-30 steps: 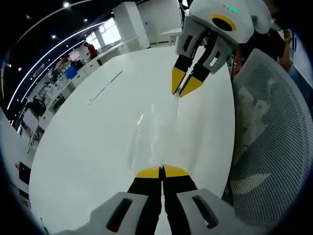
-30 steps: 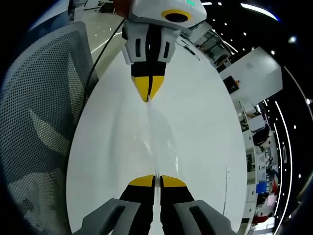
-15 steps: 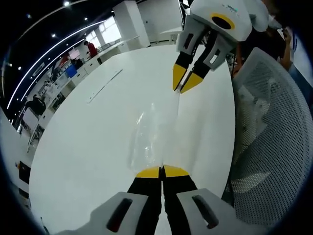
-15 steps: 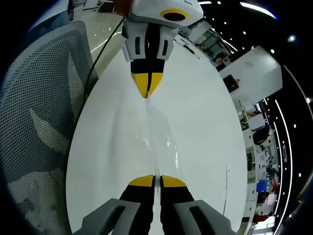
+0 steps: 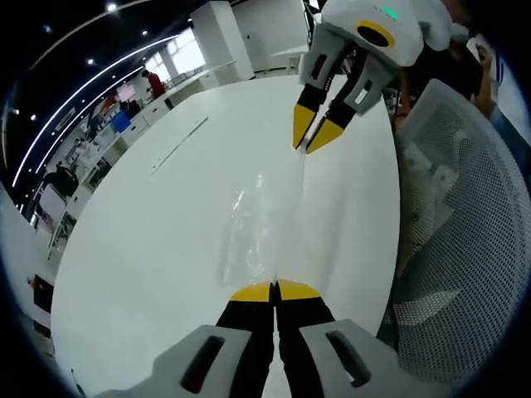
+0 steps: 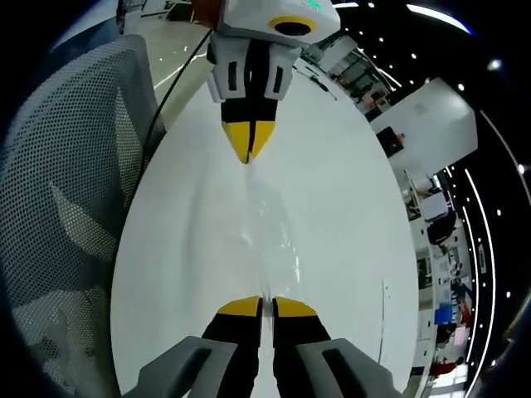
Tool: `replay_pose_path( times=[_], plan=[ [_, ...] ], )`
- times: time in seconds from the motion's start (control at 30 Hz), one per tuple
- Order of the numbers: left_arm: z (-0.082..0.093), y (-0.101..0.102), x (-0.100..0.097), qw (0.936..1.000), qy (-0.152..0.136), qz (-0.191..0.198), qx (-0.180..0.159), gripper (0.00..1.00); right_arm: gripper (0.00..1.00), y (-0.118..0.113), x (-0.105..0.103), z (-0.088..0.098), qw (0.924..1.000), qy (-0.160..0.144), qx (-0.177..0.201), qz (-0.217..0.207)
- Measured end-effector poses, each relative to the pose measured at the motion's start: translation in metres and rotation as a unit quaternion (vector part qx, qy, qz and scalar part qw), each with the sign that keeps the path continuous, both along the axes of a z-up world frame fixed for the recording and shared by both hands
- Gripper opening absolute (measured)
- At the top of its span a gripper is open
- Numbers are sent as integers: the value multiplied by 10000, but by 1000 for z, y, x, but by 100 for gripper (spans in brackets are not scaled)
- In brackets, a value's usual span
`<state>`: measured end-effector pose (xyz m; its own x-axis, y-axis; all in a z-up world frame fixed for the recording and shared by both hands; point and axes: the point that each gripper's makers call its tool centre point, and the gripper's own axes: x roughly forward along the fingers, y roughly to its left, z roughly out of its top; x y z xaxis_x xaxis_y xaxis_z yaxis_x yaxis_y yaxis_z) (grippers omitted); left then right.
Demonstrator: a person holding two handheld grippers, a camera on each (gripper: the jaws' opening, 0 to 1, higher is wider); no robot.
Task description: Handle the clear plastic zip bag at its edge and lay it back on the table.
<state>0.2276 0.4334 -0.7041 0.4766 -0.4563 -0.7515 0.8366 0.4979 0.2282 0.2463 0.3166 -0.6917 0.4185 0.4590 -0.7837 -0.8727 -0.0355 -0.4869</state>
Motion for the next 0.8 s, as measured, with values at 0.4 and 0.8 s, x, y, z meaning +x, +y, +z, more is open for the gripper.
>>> replay_pose_path(
  times=[0.4, 0.8],
  plan=[
    [-1, -4, -2, 9998, -62, -152, 114, 0, 13, 25, 4, 20, 9976, 212, 652, -60],
    [0, -4, -4, 9998, -74, -142, 73, 0, 12, 42, 2, 12, 9980, 334, 534, 112]
  ],
)
